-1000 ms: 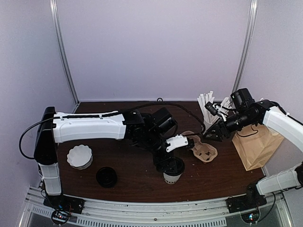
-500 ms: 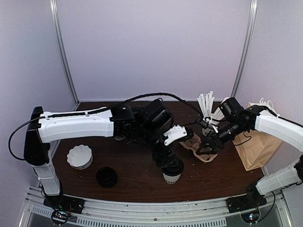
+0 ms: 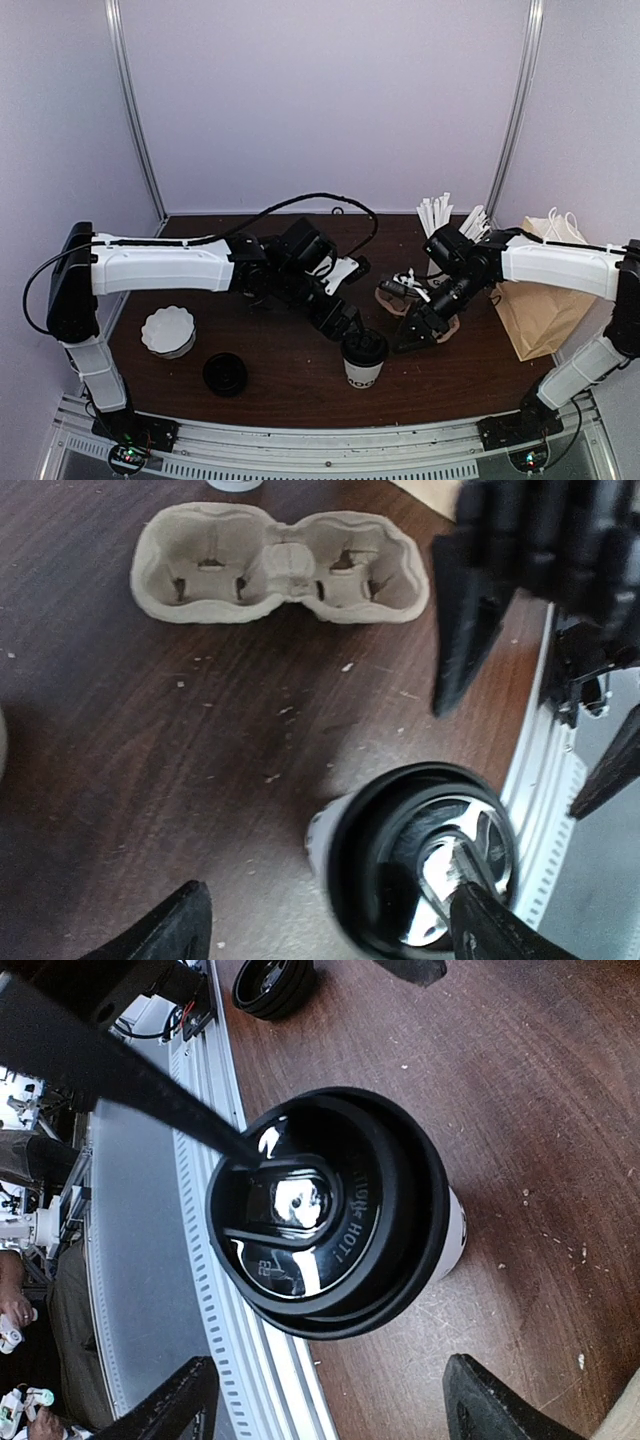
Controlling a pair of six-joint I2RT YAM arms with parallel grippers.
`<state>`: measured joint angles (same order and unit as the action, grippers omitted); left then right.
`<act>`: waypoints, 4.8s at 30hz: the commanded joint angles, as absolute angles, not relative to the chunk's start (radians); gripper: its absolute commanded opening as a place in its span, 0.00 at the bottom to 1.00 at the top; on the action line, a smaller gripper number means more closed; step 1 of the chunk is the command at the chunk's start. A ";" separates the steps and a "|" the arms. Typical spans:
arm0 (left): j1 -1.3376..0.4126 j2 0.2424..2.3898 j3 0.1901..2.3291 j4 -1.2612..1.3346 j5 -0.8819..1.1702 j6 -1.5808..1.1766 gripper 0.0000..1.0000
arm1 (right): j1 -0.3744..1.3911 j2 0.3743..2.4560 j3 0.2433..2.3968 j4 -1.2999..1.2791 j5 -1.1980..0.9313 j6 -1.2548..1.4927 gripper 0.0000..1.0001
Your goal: Pack the takeout coffee
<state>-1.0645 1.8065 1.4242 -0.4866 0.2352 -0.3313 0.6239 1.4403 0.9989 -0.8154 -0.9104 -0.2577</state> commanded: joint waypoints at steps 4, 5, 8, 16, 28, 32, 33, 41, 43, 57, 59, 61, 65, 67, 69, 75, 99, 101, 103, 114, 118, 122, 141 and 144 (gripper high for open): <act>-1.068 1.810 1.379 -0.299 0.365 -0.442 0.84 | 0.667 1.507 1.066 -0.808 -0.941 -0.254 0.80; -1.069 1.811 1.374 -0.298 0.369 -0.443 0.84 | 0.671 1.514 1.067 -0.808 -0.940 -0.254 0.80; -1.069 1.810 1.357 -0.302 0.367 -0.443 0.82 | 0.678 1.529 1.070 -0.806 -0.937 -0.252 0.79; -1.068 1.808 1.306 -0.321 0.373 -0.465 0.80 | 0.684 1.566 1.083 -0.801 -0.911 -0.241 0.78; -1.068 1.809 1.243 -0.354 0.346 -0.485 0.77 | 0.686 1.656 1.098 -0.821 -0.820 -0.255 0.72; -1.069 1.818 1.235 -0.375 0.326 -0.492 0.76 | 0.685 1.685 1.103 -0.823 -0.741 -0.249 0.70; -1.069 1.819 1.233 -0.380 0.323 -0.495 0.76 | 0.685 1.695 1.105 -0.822 -0.713 -0.242 0.69; -1.068 1.844 1.235 -0.410 0.303 -0.505 0.75 | 0.687 1.764 1.137 -0.845 -0.588 -0.230 0.64; -1.069 1.847 1.235 -0.412 0.304 -0.505 0.75 | 0.687 1.779 1.145 -0.856 -0.582 -0.230 0.64; -1.063 1.861 1.244 -0.415 0.297 -0.509 0.74 | 0.684 1.800 1.143 -0.889 -0.551 -0.250 0.64; -1.062 1.857 1.249 -0.417 0.296 -0.504 0.74 | 0.682 1.771 1.179 -0.918 -0.629 -0.278 0.64; -1.062 1.844 1.252 -0.404 0.300 -0.493 0.74 | 0.680 1.743 1.231 -0.960 -0.692 -0.306 0.66; -1.063 1.813 1.281 -0.381 0.308 -0.459 0.75 | 0.669 1.701 1.308 -1.026 -0.763 -0.342 0.72; -1.063 1.802 1.314 -0.377 0.303 -0.441 0.77 | 0.659 1.684 1.321 -1.043 -0.774 -0.355 0.73; -1.062 1.801 1.367 -0.382 0.294 -0.428 0.78 | 0.637 1.674 1.338 -1.066 -0.789 -0.361 0.74; -1.063 1.814 1.477 -0.480 0.204 -0.390 0.82 | 0.580 1.657 1.389 -1.114 -0.811 -0.375 0.74; -0.962 1.886 1.425 -0.406 0.543 -0.410 0.76 | 0.961 1.389 1.239 -0.954 -0.378 -0.660 0.43; -0.961 1.896 1.425 -0.426 0.502 -0.419 0.75 | 1.009 1.412 1.241 -0.932 -0.292 -0.671 0.43; -0.962 1.905 1.427 -0.455 0.470 -0.428 0.75 | 1.047 1.431 1.244 -0.911 -0.217 -0.681 0.43; -0.964 1.885 1.317 -0.389 0.439 -0.571 0.65 | 0.944 1.395 1.271 -0.941 -0.280 -0.508 0.41; -0.981 1.831 1.221 -0.280 0.377 -0.662 0.64 | 0.823 1.404 1.259 -0.945 -0.459 -0.349 0.59; -0.997 1.813 1.182 -0.197 0.358 -0.720 0.63 | 0.777 1.433 1.195 -0.920 -0.622 -0.276 0.67; -1.045 1.748 1.153 -0.149 0.272 -0.775 0.68 | 0.760 1.642 1.292 -0.948 -0.566 -0.266 0.59; -1.049 1.719 1.144 -0.161 0.241 -0.758 0.69 | 0.736 1.687 1.345 -0.968 -0.553 -0.265 0.57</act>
